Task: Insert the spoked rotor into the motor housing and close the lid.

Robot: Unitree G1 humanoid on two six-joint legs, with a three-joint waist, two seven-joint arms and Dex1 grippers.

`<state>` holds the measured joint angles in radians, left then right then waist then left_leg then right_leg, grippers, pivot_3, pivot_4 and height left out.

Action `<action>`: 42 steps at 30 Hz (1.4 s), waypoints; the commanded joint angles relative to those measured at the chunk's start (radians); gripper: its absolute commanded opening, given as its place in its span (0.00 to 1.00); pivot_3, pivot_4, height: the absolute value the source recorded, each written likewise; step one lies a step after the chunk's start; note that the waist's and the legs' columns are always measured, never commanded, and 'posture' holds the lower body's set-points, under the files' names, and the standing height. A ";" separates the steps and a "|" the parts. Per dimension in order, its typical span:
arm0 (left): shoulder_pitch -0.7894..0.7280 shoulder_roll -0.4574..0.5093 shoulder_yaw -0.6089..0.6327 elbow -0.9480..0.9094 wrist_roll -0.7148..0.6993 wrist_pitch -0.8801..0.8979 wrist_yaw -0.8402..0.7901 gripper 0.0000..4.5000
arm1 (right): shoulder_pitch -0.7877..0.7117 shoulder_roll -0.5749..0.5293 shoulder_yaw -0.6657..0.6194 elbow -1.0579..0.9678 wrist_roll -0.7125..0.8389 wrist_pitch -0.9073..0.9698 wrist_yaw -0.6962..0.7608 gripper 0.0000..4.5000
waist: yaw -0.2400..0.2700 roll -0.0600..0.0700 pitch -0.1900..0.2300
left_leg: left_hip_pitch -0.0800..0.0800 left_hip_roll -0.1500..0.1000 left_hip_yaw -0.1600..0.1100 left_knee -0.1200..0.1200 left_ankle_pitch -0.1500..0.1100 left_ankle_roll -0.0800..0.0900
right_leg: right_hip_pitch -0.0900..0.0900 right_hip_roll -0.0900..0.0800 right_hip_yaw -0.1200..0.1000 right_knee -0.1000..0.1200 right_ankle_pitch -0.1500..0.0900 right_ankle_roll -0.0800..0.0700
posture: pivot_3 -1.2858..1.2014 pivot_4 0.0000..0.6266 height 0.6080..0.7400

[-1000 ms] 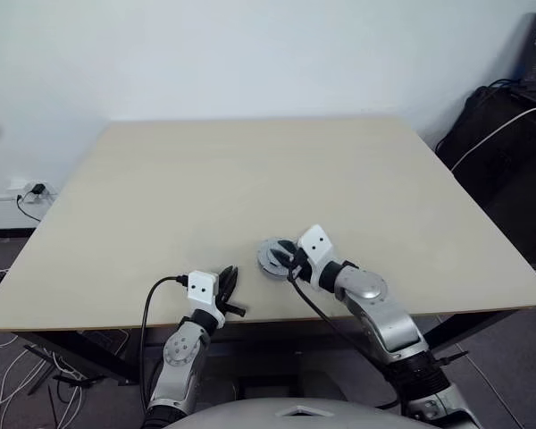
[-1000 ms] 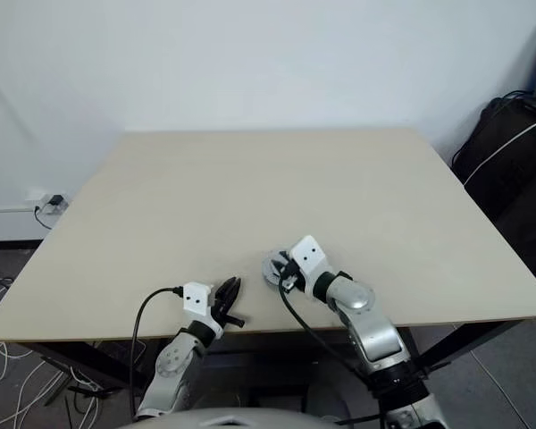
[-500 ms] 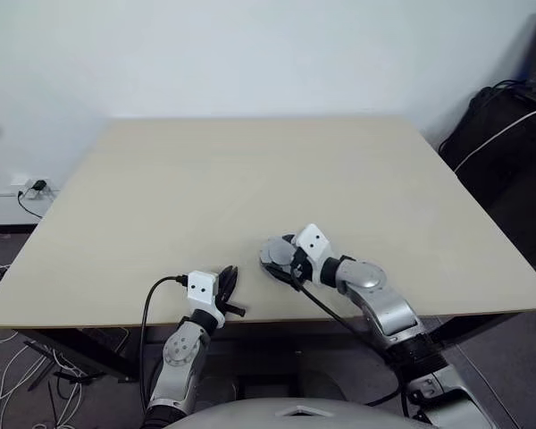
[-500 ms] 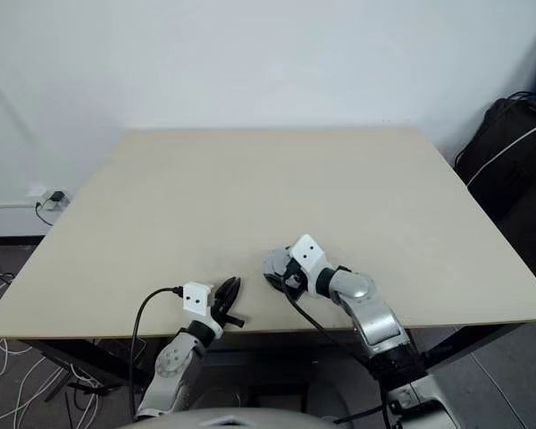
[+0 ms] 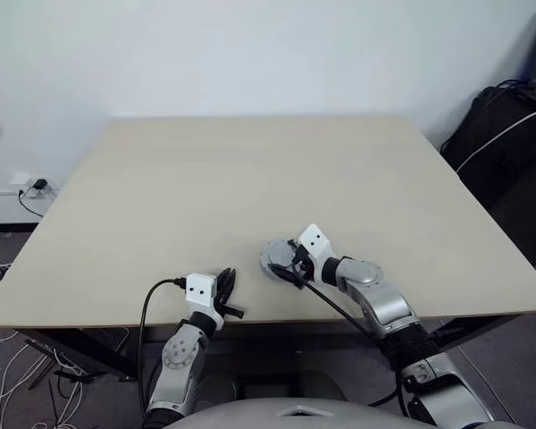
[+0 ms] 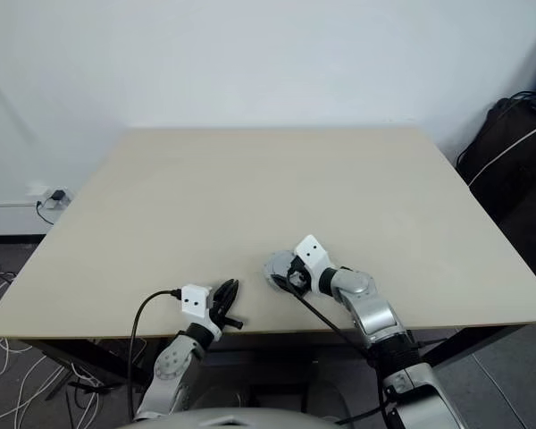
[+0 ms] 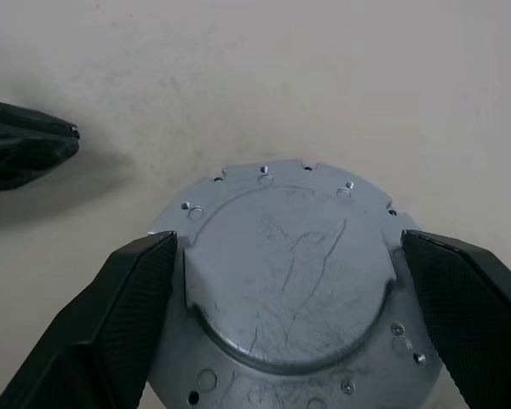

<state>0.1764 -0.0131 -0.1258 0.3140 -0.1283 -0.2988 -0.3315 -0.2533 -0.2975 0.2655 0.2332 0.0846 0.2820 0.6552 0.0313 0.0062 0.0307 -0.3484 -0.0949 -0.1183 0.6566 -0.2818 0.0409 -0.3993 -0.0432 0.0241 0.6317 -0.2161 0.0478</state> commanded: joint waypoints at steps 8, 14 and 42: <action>-0.011 -0.002 0.002 -0.038 0.002 -0.023 0.003 0.11 | -0.014 0.010 -0.026 -0.028 0.014 0.014 0.003 0.72 | 0.000 0.000 0.000 | 0.000 0.000 0.000 0.000 0.000 0.000 | 0.000 0.000 0.000 0.000 0.000 0.000 | 0.52 0.00 1.00; -0.015 -0.004 0.001 -0.035 0.002 -0.021 0.002 0.11 | -0.015 0.004 -0.020 -0.044 -0.001 0.051 -0.009 0.72 | 0.000 0.000 0.000 | 0.000 0.000 0.000 0.000 0.000 0.000 | 0.000 0.000 0.000 -0.001 0.000 0.000 | 0.52 0.00 1.00; -0.017 -0.005 0.003 -0.032 0.002 -0.019 0.005 0.11 | -0.050 -0.026 0.032 -0.024 -0.080 0.143 -0.036 0.72 | 0.001 0.003 -0.003 | 0.002 0.000 0.000 0.001 0.000 0.000 | 0.002 0.000 0.000 -0.001 0.001 0.001 | 0.52 0.00 1.00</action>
<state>0.1755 -0.0145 -0.1259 0.3140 -0.1287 -0.2991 -0.3279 -0.2933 -0.3035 0.2980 0.1960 0.0393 0.4039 0.6249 0.0324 0.0095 0.0281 -0.3468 -0.0951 -0.1182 0.6575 -0.2821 0.0408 -0.3968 -0.0434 0.0240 0.6311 -0.2153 0.0492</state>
